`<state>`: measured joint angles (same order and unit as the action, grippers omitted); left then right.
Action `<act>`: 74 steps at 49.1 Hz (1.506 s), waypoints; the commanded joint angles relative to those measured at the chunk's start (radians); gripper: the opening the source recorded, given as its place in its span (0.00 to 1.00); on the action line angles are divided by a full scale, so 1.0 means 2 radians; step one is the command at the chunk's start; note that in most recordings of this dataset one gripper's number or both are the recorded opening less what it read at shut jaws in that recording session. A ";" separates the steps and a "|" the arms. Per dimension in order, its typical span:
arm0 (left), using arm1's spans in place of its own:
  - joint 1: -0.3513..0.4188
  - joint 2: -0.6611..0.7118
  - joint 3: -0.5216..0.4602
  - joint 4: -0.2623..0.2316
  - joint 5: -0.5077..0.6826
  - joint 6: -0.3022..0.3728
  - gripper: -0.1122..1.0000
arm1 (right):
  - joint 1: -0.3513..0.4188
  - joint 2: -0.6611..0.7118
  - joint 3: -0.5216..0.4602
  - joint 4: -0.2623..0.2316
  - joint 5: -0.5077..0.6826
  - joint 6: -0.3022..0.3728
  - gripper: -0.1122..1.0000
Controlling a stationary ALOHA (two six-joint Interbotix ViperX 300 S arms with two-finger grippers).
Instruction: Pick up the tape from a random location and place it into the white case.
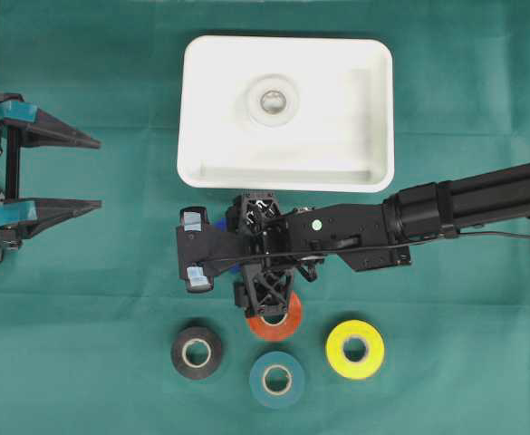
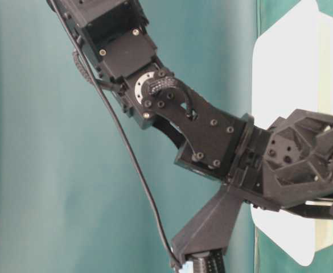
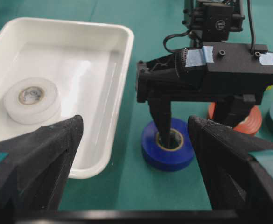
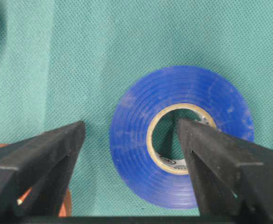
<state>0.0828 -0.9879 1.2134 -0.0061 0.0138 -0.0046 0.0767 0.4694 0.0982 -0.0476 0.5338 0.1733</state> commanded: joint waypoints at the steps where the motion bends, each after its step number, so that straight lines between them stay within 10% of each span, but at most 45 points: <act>1: -0.001 0.005 -0.006 -0.001 -0.002 -0.001 0.98 | -0.002 -0.008 -0.004 0.000 -0.002 0.001 0.82; 9: -0.001 0.004 -0.006 -0.001 -0.002 -0.001 0.98 | -0.002 -0.008 -0.004 0.000 0.002 0.000 0.51; 17: -0.001 0.005 -0.006 -0.001 -0.002 -0.001 0.98 | -0.002 -0.008 -0.004 0.000 0.008 -0.001 0.40; 74: -0.001 0.005 -0.006 -0.001 -0.002 0.000 0.98 | -0.002 -0.147 -0.035 -0.012 0.134 0.000 0.40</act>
<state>0.0828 -0.9879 1.2134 -0.0061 0.0138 -0.0046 0.0752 0.2286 0.0675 -0.0614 0.7823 0.1703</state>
